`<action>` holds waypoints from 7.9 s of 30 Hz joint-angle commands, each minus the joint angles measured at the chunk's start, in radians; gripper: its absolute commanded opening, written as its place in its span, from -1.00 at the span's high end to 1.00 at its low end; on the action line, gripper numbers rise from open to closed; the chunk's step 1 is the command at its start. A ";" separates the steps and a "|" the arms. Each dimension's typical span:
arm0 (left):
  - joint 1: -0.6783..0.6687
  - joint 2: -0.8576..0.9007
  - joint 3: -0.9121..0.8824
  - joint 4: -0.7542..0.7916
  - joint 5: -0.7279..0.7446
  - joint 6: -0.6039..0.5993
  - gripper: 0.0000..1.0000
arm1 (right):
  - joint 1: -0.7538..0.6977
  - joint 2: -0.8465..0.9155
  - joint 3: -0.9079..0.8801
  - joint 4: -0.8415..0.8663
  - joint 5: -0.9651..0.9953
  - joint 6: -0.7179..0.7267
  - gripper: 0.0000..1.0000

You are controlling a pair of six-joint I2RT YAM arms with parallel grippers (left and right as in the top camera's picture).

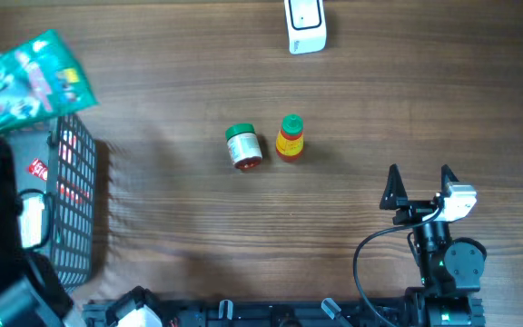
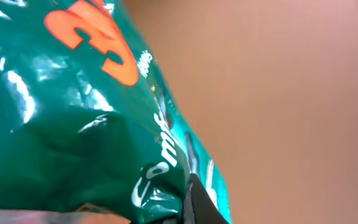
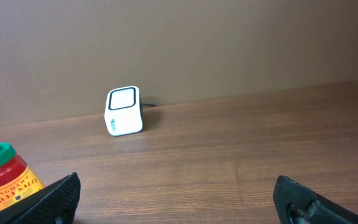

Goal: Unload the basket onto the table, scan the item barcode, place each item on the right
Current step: 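Lift the gloves pack out and lay it flat right of the jars, then move the left gripper back over the basket and lower it inside, then grasp the mint-green wipes pack in the basket with the left gripper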

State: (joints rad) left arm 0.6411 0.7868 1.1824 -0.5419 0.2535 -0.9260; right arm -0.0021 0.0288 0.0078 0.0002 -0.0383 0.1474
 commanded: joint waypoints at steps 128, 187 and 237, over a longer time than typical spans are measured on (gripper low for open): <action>-0.901 0.257 0.107 -0.038 -0.923 0.490 -1.00 | 0.005 0.002 -0.003 0.002 -0.015 -0.016 -0.99; 0.235 0.687 -0.176 -0.463 -0.365 -0.250 -1.00 | 0.005 0.002 -0.003 0.002 -0.015 -0.016 -0.99; 0.235 0.598 -0.287 -0.065 -0.491 -0.620 0.61 | 0.005 0.002 -0.003 0.002 -0.015 -0.016 -0.99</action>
State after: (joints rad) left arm 0.8673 1.4918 0.8860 -0.6270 -0.2195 -1.6703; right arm -0.0013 0.0292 0.0078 0.0002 -0.0448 0.1440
